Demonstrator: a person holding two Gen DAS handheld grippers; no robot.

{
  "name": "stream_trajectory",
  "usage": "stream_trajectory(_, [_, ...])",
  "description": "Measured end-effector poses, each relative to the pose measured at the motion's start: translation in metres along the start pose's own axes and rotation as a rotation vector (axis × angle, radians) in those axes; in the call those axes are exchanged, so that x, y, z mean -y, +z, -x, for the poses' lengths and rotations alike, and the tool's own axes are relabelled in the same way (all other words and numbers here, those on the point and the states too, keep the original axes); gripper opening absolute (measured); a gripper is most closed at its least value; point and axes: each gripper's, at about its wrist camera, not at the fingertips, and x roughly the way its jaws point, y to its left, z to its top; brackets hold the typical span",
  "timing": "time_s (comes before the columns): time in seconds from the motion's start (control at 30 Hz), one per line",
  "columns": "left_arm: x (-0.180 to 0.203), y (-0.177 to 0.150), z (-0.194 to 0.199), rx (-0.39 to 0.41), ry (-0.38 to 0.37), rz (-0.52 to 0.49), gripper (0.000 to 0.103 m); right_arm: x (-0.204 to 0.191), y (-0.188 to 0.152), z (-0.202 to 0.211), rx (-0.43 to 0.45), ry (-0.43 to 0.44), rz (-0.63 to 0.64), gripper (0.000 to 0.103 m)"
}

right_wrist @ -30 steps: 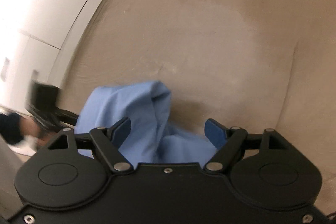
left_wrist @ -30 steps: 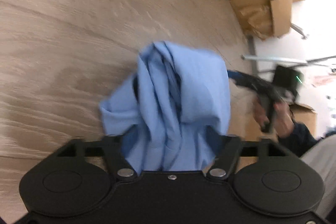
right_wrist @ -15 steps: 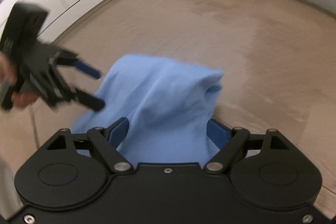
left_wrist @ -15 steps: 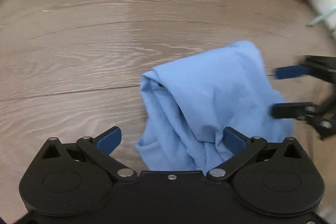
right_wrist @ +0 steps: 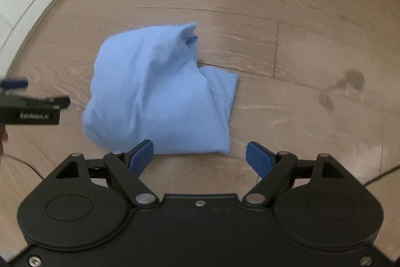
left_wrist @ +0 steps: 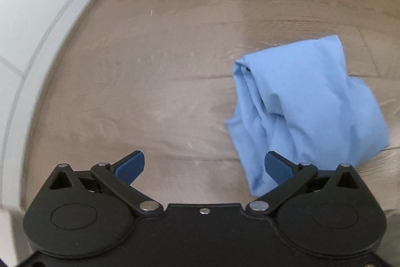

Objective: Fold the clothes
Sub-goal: 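Grasp the folded blue shirt bundle with both grippers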

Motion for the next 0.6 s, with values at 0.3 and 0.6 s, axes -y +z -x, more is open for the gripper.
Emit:
stream_trajectory(0.3, [-0.021, 0.000, 0.037, -0.146, -0.121, 0.084, 0.103, -0.022, -0.002, 0.037, -0.124, -0.133, -0.026, 0.088])
stream_trajectory(0.6, [-0.033, 0.002, 0.071, -0.192, -0.189, 0.107, 0.103, -0.045, 0.002, 0.097, -0.084, -0.139, -0.055, 0.089])
